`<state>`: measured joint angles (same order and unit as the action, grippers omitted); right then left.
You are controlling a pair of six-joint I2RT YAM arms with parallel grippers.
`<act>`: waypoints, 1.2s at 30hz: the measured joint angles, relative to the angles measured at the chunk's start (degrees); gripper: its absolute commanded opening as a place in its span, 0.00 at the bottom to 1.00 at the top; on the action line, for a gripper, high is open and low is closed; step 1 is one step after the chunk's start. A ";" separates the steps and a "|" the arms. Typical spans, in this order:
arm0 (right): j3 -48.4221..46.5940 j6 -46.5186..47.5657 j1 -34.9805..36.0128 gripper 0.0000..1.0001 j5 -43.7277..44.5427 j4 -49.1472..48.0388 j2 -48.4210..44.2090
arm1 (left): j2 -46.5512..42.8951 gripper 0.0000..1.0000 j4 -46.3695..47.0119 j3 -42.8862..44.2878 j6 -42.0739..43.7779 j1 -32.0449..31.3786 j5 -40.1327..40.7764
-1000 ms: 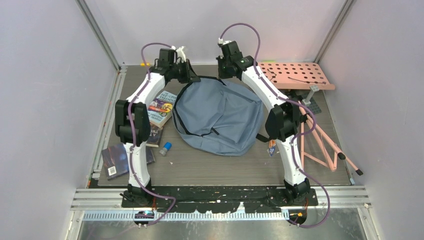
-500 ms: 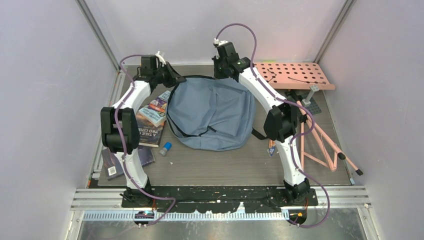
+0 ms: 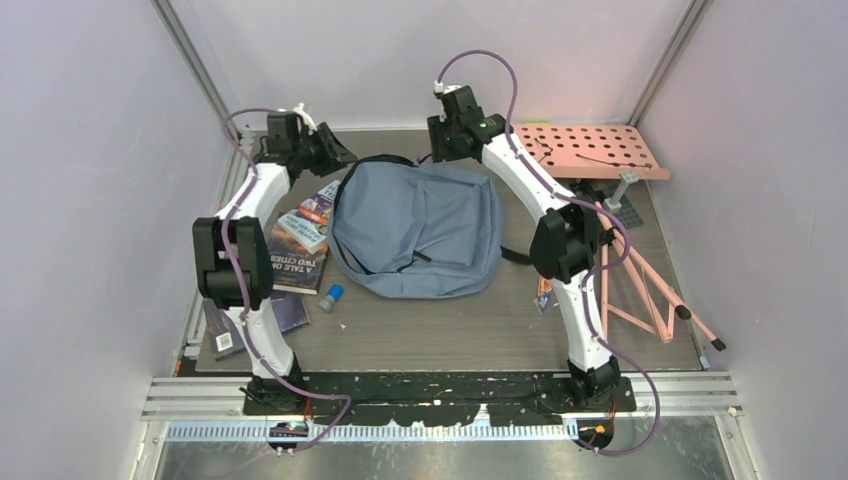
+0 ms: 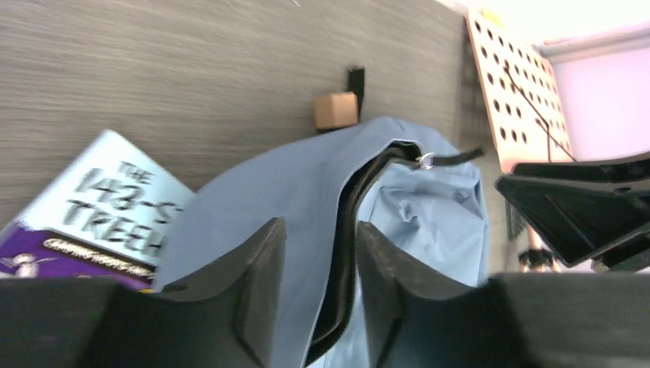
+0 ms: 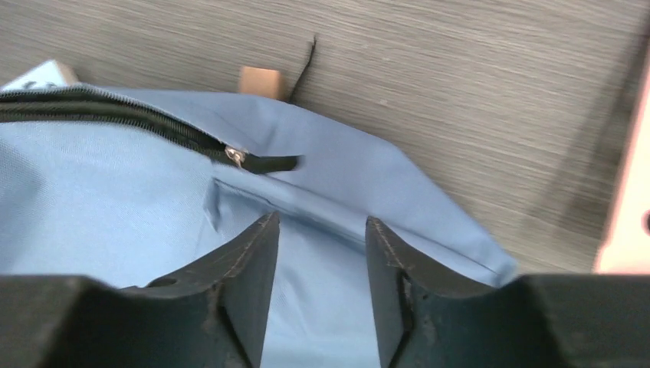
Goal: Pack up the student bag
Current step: Unzip the student bag at the center of the board.
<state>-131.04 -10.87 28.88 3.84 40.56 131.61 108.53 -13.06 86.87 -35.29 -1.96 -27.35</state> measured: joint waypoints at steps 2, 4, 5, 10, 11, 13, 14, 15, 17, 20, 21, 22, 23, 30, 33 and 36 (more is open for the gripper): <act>0.00 0.81 -1.38 0.56 0.13 1.09 0.00 | -0.72 0.63 -0.90 0.44 2.36 1.62 1.62; -0.31 1.36 -2.19 0.58 0.04 1.51 0.00 | -1.81 0.67 -2.19 1.20 4.72 2.75 3.13; -0.55 1.57 -2.80 0.58 -0.02 1.55 -0.04 | -2.75 0.67 -3.02 1.75 6.01 3.19 4.17; -0.59 2.14 -3.50 0.59 -0.26 1.75 -2.16 | -7.98 0.66 -7.17 4.02 11.61 0.70 8.24; -0.59 2.19 -3.32 0.59 -0.28 1.75 -2.84 | -9.18 0.66 -8.15 4.44 12.46 -0.44 9.18; -0.61 2.32 -2.97 0.59 -0.28 1.75 -4.42 | -11.39 0.66 -10.64 5.05 14.25 -3.45 11.58; -0.61 2.40 -2.93 0.59 -0.26 1.75 -5.07 | -12.37 0.66 -12.04 5.09 14.97 -5.38 12.79; -0.61 2.51 -2.80 0.59 -0.15 1.81 -5.84 | -13.18 0.65 -13.57 5.09 15.56 -7.52 13.92; -0.52 2.80 -2.69 0.59 0.20 1.77 -7.54 | -14.05 0.66 -16.72 5.05 16.28 -11.82 15.98; 1.14 3.06 -2.69 0.59 0.94 1.70 -10.54 | -14.73 0.66 -20.61 3.17 16.37 -18.36 19.02; 2.05 3.13 -2.84 0.59 1.25 1.77 -11.74 | -14.88 0.66 -21.77 2.08 16.33 -20.09 19.89; 3.08 3.21 -3.04 0.59 1.53 1.73 -13.00 | -14.93 0.66 -22.86 1.11 16.26 -21.38 20.59; 3.82 3.23 -3.23 0.59 1.70 1.77 -13.90 | -14.93 0.66 -24.09 0.02 16.24 -22.53 21.46; 12.46 3.21 -5.86 0.59 2.56 1.44 -20.61 | -14.80 0.66 -33.44 -2.10 14.10 -24.41 29.05; 15.78 2.95 -6.91 0.59 2.51 0.90 -22.43 | -14.99 0.71 -35.10 -3.69 12.61 -24.46 32.37; 18.05 2.47 -7.76 0.59 2.43 0.22 -23.41 | -15.72 0.73 -35.74 -8.17 11.28 -24.46 35.32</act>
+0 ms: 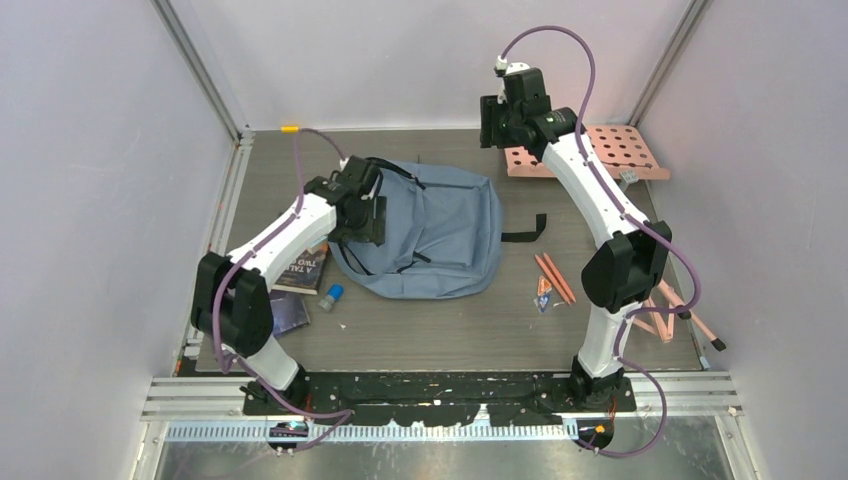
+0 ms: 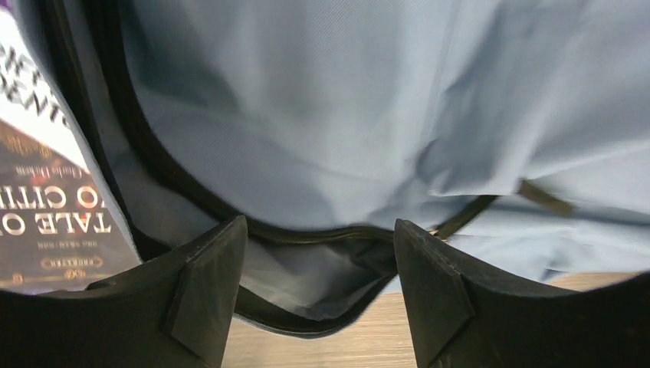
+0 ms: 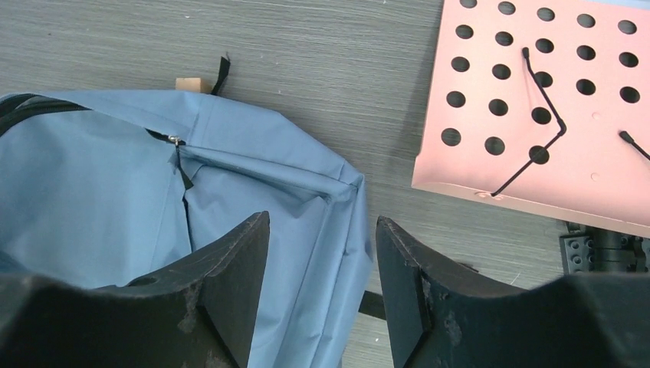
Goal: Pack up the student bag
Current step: Unzip the student bag at the center of the board.
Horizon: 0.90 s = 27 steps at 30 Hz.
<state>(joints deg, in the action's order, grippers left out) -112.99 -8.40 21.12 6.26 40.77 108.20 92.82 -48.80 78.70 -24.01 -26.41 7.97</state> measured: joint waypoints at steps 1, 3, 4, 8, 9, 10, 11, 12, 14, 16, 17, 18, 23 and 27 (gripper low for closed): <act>0.35 -0.24 -0.26 0.59 -0.13 -0.37 -0.11 | -0.09 0.73 -0.11 -1.73 -0.39 0.00 0.83; 0.52 -0.59 -0.44 0.59 -0.46 -0.59 -0.11 | -0.04 0.73 -0.22 -4.68 -1.31 0.04 2.05; 0.52 -0.79 -0.48 0.59 -0.72 -0.70 -0.11 | -0.02 0.72 -0.48 -5.49 -1.66 0.07 2.58; 0.57 -1.42 -0.52 0.59 -1.99 -1.73 -0.17 | 0.07 0.73 -0.90 -5.64 -3.56 0.13 4.81; 0.66 -1.64 -0.52 0.59 -2.32 -1.97 -0.17 | 0.07 0.75 -0.98 -5.64 -4.09 0.13 5.40; 0.72 -1.86 -0.59 0.59 -2.56 -2.12 -0.17 | 0.07 0.76 -1.18 -5.64 -4.42 0.13 5.99; 0.74 -1.99 -0.61 0.59 -2.73 -2.14 -0.17 | 0.07 0.77 -1.36 -5.64 -4.68 0.13 6.60; 0.76 -2.12 -0.61 0.58 -2.95 -2.12 -0.17 | 0.07 0.78 -1.53 -5.64 -5.14 0.13 7.26; 0.76 -2.34 -0.63 0.58 -3.08 -2.21 -0.17 | 0.07 0.76 -2.10 -5.64 -5.75 0.13 8.13; 0.76 -2.38 -0.63 0.58 -3.17 -2.32 -0.17 | 0.07 0.70 -2.23 -5.73 -6.16 0.15 8.76; 0.76 -2.45 -0.63 0.58 -3.23 -2.34 -0.17 | 0.07 0.65 -2.12 -5.95 -6.45 0.17 9.01; 0.76 -2.47 -0.68 0.57 -3.32 -2.36 -0.17 | 0.07 0.59 -1.97 -6.23 -6.73 0.22 9.09; 0.76 -2.51 -0.76 0.56 -3.61 -2.58 -0.17 | 1.31 0.43 -0.37 -6.88 -7.02 1.11 9.38; 0.76 -2.49 -0.98 0.56 -3.80 -2.56 -0.17 | 3.76 0.45 0.39 -6.88 -7.02 2.58 9.75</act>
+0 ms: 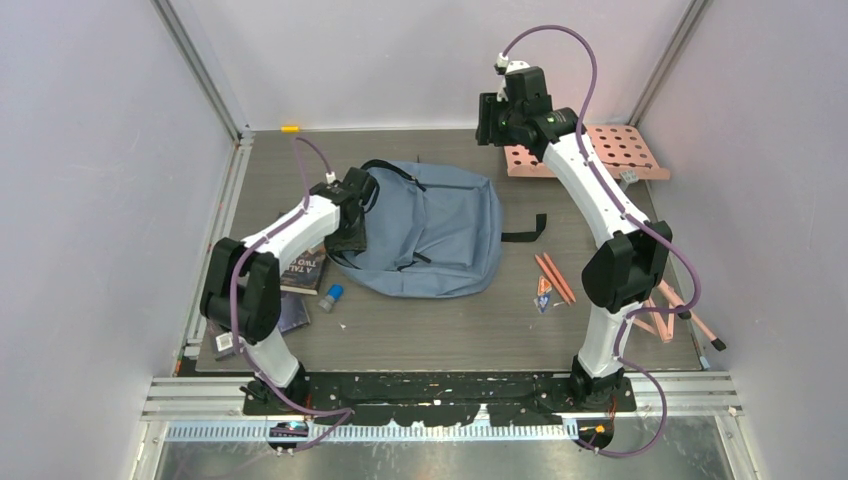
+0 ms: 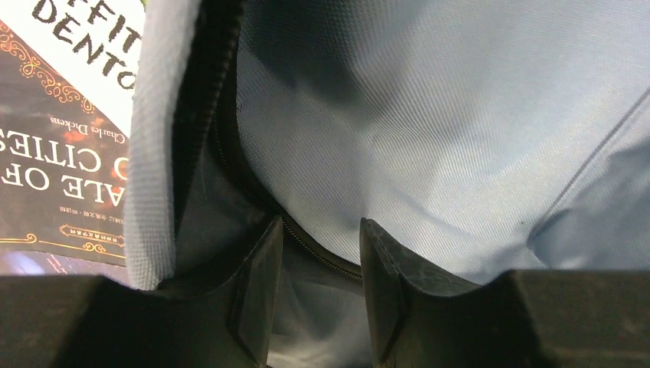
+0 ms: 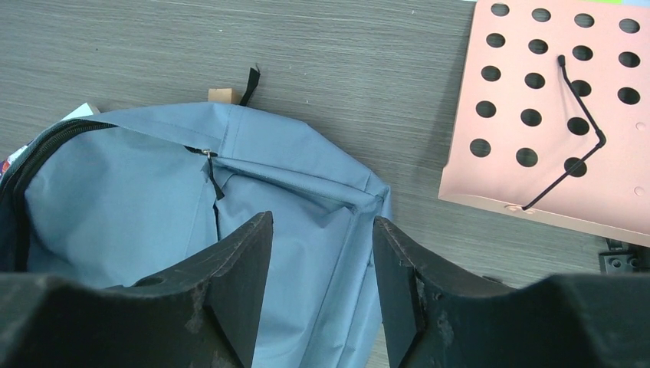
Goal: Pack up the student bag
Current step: Unzip the student bag at the center of the board.
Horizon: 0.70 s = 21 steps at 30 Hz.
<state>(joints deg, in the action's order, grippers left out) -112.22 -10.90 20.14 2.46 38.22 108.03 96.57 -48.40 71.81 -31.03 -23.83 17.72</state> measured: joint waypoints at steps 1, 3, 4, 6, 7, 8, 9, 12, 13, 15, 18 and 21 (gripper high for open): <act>0.00 0.00 -0.02 0.56 -0.02 0.00 0.00 | 0.59 0.45 -0.02 0.02 0.00 0.26 0.26; 0.00 0.00 -0.02 0.56 0.00 0.00 0.00 | 1.44 0.45 -0.02 0.04 -0.02 0.52 0.76; 0.00 0.00 -0.02 0.56 0.00 0.02 0.02 | 1.73 0.45 -0.07 0.07 -0.04 0.57 1.05; -0.07 0.02 -0.02 0.56 0.02 0.09 0.02 | 1.90 0.47 -0.15 0.07 -0.20 0.57 1.81; -0.09 0.02 -0.02 0.56 0.02 0.13 0.02 | 1.90 0.49 -0.17 0.07 -0.31 0.57 2.16; -0.17 0.04 -0.02 0.56 0.02 0.26 0.02 | 1.88 0.50 -0.15 0.07 -0.42 0.57 2.62; -0.26 0.04 -0.02 0.56 0.04 0.35 0.02 | 1.88 0.51 -0.11 0.07 -0.52 0.57 3.13; -0.79 0.09 -0.02 0.56 0.04 0.79 0.02 | 1.88 0.52 0.28 -0.09 -0.94 0.63 4.37; -1.03 0.11 -0.02 0.56 0.07 0.85 0.02 | 1.90 0.52 0.50 -0.15 -1.14 0.74 4.50; -1.55 0.24 -0.02 0.56 0.07 0.96 0.07 | 2.40 0.48 0.76 -0.13 -1.46 1.07 4.63; -2.45 0.28 -0.02 0.56 0.15 1.09 0.13 | 4.42 0.39 1.42 0.07 -1.53 1.73 4.59; -3.02 0.46 -0.02 0.56 0.28 1.16 0.24 | 6.29 0.24 2.12 0.33 -1.46 1.95 4.37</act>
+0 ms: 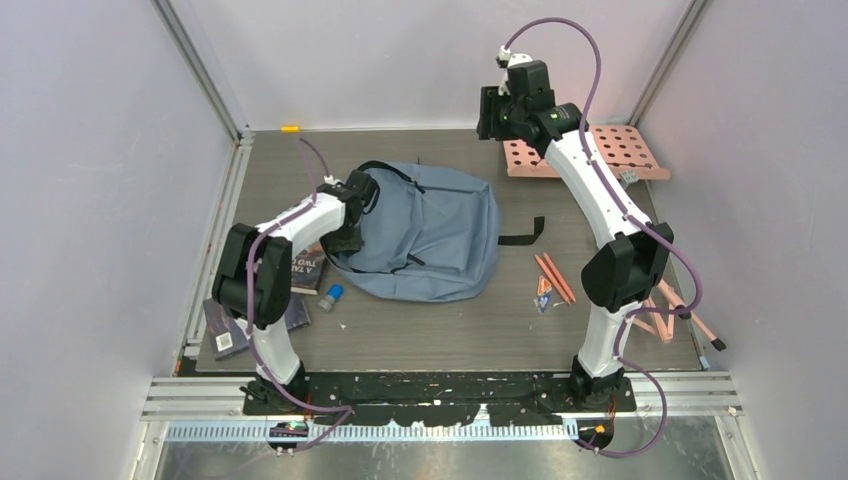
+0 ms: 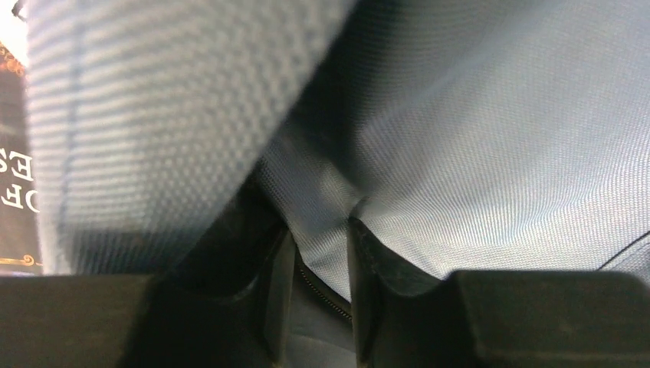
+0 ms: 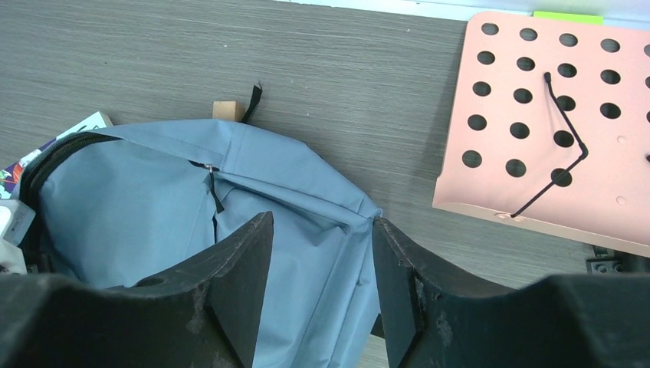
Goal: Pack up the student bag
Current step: Unzip the student bag at the center of the board.
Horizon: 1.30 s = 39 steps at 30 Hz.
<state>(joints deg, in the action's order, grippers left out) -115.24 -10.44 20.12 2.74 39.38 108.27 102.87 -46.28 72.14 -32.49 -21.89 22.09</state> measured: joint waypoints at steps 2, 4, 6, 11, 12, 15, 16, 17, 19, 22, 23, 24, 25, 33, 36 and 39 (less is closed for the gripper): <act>-0.07 0.07 0.00 0.55 0.15 0.15 0.11 | 0.57 0.15 0.48 0.07 0.04 0.00 -0.02; -0.07 0.15 0.00 0.54 0.22 0.26 0.15 | 0.81 0.04 0.66 0.07 0.07 0.02 -0.02; -0.15 0.22 0.00 0.53 0.22 0.70 0.24 | 0.87 0.00 0.74 0.07 0.15 0.07 -0.04; -0.59 0.39 0.00 0.43 0.20 1.55 0.55 | 0.63 0.00 1.51 0.04 1.57 0.07 -0.13; -0.61 0.46 0.00 0.42 0.17 1.77 0.55 | 0.22 0.00 2.10 -0.07 2.12 0.07 -0.28; -0.83 0.57 0.00 0.42 0.07 2.43 0.55 | -3.06 0.00 5.99 -1.57 4.46 -0.22 -2.45; -0.90 0.55 0.00 0.42 0.02 2.51 0.55 | -4.76 0.00 7.80 -2.34 5.05 -0.26 -3.61; -0.90 0.55 0.00 0.42 -0.07 2.49 0.55 | -6.78 0.00 9.84 -3.06 5.79 -0.50 -5.27; -0.92 0.55 0.00 0.42 -0.15 2.51 0.55 | -9.40 0.00 12.55 -3.28 6.73 -1.55 -7.34; -0.92 0.42 0.00 0.42 -0.39 2.56 0.55 | -11.30 0.00 16.31 -2.69 9.14 -4.59 -9.75; -0.92 0.37 0.00 0.42 -0.50 2.54 0.55 | -11.32 0.00 17.27 -2.25 10.12 -5.77 -10.29; -0.92 0.28 0.00 0.42 -0.63 2.54 0.55 | -11.26 0.00 17.79 -2.08 10.60 -6.45 -10.75; -0.90 0.20 0.00 0.42 -0.87 2.54 0.55 | -11.26 0.00 18.27 -1.95 11.26 -7.32 -11.28; 0.33 -2.93 0.00 0.55 -8.13 -0.59 0.63 | -10.80 0.00 18.47 0.96 16.52 -11.85 -14.27; 2.03 -7.63 0.00 0.55 -11.74 -2.95 0.66 | -10.16 0.00 18.71 1.97 17.55 -13.07 -15.80; 1.22 -13.99 0.00 0.55 -15.41 -3.26 2.14 | -9.42 0.00 19.26 2.21 18.27 -14.21 -17.25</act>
<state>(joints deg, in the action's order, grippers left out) -114.02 -24.43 20.12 -12.67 36.12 110.41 93.45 -27.03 74.35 -14.22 -36.10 4.84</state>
